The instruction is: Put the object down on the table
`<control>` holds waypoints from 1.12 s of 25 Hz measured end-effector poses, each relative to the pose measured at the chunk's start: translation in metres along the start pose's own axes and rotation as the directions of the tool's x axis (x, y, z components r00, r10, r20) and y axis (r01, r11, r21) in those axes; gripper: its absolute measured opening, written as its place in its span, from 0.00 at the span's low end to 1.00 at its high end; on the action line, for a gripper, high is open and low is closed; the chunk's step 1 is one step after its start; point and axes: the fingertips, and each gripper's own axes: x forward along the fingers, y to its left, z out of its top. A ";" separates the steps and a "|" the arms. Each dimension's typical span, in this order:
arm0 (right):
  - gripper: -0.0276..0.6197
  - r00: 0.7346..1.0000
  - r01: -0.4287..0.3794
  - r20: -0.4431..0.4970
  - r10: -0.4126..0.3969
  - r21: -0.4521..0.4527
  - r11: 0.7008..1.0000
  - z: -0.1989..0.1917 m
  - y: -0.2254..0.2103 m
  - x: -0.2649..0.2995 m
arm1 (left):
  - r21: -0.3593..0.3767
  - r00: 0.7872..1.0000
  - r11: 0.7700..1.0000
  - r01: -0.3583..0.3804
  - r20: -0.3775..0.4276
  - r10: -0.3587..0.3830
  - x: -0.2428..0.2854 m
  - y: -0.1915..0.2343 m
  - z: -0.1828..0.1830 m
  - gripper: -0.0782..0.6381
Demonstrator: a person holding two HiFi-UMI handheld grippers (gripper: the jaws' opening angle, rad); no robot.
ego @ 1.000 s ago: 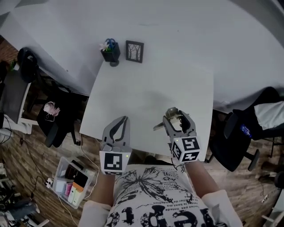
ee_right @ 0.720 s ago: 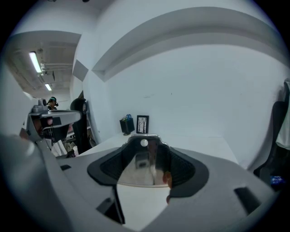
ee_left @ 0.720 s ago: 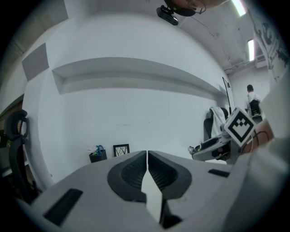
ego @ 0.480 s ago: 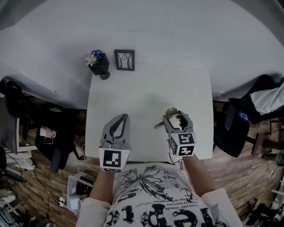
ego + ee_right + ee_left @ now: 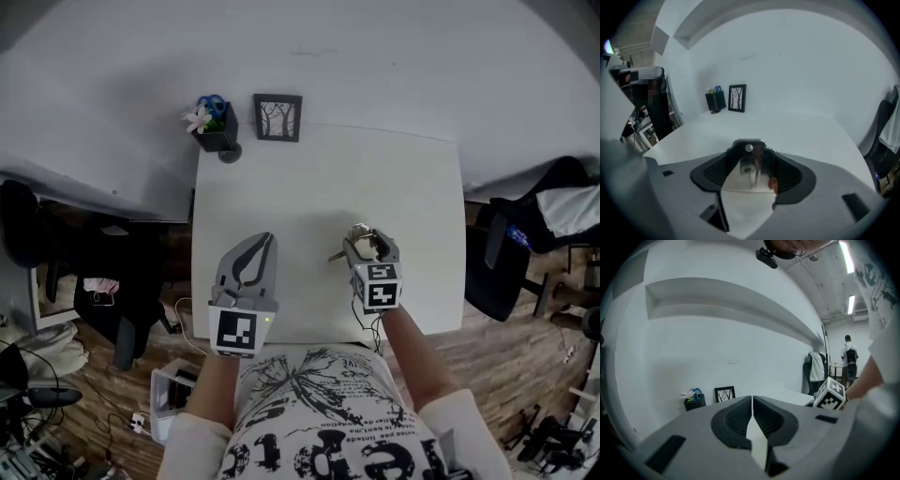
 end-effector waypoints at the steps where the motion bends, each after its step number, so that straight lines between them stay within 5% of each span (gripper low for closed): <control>1: 0.48 1.000 -0.002 -0.021 0.002 0.000 1.000 -0.004 0.002 0.006 | 0.000 1.000 1.000 -0.001 0.003 0.001 0.000 0.004 -0.001 0.13; 8: 0.48 0.991 0.024 -0.133 -0.027 -0.019 1.000 -0.025 0.007 0.028 | -0.063 0.999 0.998 0.016 -0.032 -0.018 -0.004 0.017 -0.001 0.13; 21: 0.48 0.966 0.071 -0.254 -0.051 0.069 0.995 -0.044 0.002 0.037 | -0.048 0.999 0.999 0.026 -0.022 -0.027 -0.019 0.017 0.000 0.13; 28: 0.57 0.981 0.029 -0.195 0.004 0.170 0.985 -0.026 0.007 0.025 | -0.066 0.999 0.997 0.036 -0.015 -0.037 -0.029 0.008 0.007 0.13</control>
